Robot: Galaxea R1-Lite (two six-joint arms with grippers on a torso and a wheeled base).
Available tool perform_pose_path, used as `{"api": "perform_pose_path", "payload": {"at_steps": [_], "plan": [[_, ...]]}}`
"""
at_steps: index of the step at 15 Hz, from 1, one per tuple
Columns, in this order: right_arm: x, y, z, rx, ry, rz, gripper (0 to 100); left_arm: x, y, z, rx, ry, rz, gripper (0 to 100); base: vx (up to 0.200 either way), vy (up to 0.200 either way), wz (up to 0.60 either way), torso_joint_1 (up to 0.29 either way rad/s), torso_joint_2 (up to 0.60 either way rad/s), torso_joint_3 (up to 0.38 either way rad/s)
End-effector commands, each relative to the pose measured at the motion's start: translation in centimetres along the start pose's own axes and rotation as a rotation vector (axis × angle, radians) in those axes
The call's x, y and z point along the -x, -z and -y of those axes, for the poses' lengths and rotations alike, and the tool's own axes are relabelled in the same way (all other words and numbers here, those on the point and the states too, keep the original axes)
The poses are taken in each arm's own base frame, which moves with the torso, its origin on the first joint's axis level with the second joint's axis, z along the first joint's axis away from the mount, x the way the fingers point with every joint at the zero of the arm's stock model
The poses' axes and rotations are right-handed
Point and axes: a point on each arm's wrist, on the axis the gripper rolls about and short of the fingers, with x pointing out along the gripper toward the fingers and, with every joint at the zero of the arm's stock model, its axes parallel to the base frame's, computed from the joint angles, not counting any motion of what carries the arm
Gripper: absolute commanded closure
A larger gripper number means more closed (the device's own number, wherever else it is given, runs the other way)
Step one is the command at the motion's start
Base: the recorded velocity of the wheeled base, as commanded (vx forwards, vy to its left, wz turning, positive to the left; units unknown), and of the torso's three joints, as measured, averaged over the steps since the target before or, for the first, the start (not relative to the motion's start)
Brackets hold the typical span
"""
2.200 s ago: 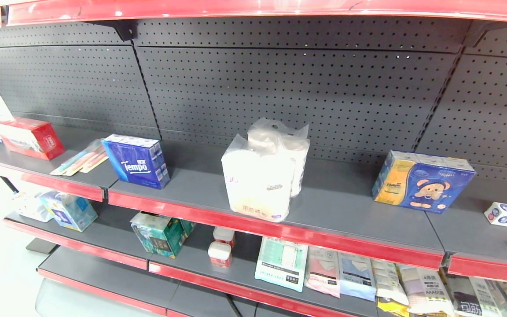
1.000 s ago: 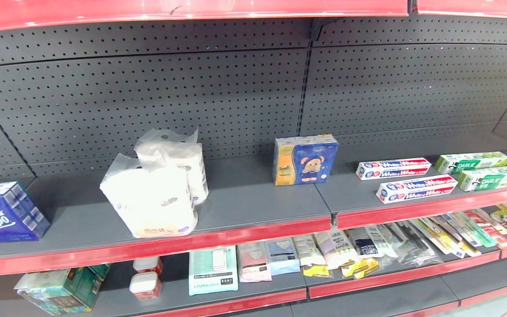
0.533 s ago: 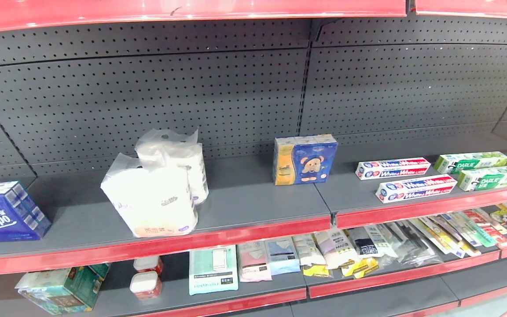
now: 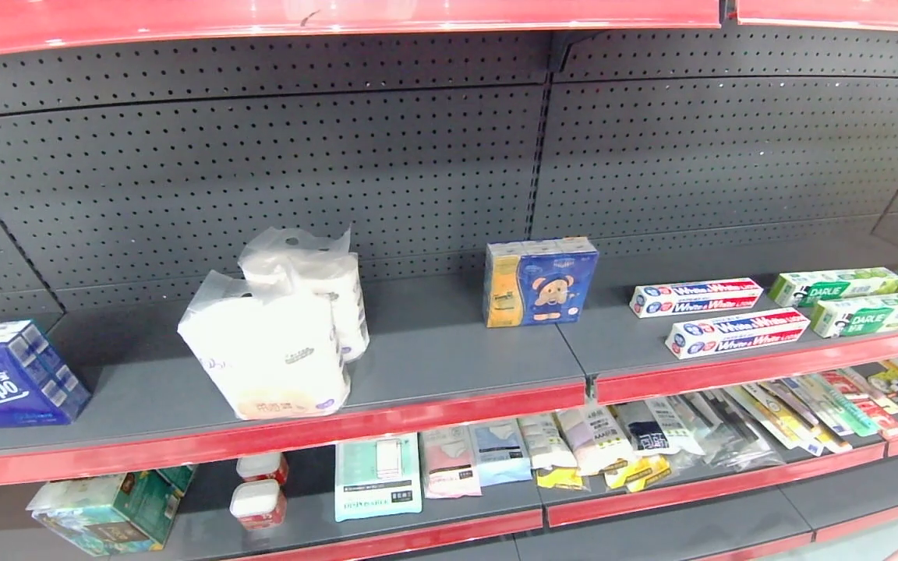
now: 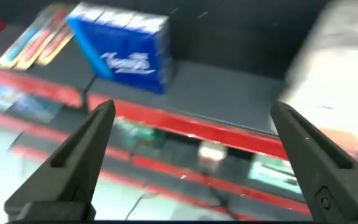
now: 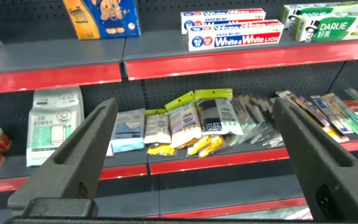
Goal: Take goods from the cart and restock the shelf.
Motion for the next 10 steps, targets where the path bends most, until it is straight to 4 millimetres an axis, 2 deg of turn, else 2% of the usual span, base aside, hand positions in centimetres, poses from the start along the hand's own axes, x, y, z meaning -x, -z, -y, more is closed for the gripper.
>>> {"api": "perform_pose_path", "payload": {"at_steps": [1, 5, 10], "plan": [[0.0, 0.0, 0.0, 0.0, -0.001, -0.001, 0, -8.3, 1.5, -0.7, -0.057, -0.098, -0.201, 0, 0.0, 0.0, 0.0, 0.0, 0.0, 0.0], [0.0, 0.0, 0.0, 0.0, -0.001, -0.001, 0, -11.4, 3.5, 0.6, -0.192, 0.056, -0.273, 0, 0.0, 0.0, 0.0, 0.0, 0.0, 0.0], [0.0, 0.0, 0.0, 0.0, -0.001, -0.001, 0, -12.5, 4.3, 2.5, -0.237, 0.132, -0.311, 0, 0.0, 0.0, 0.0, 0.0, 0.0, 0.0]]}}
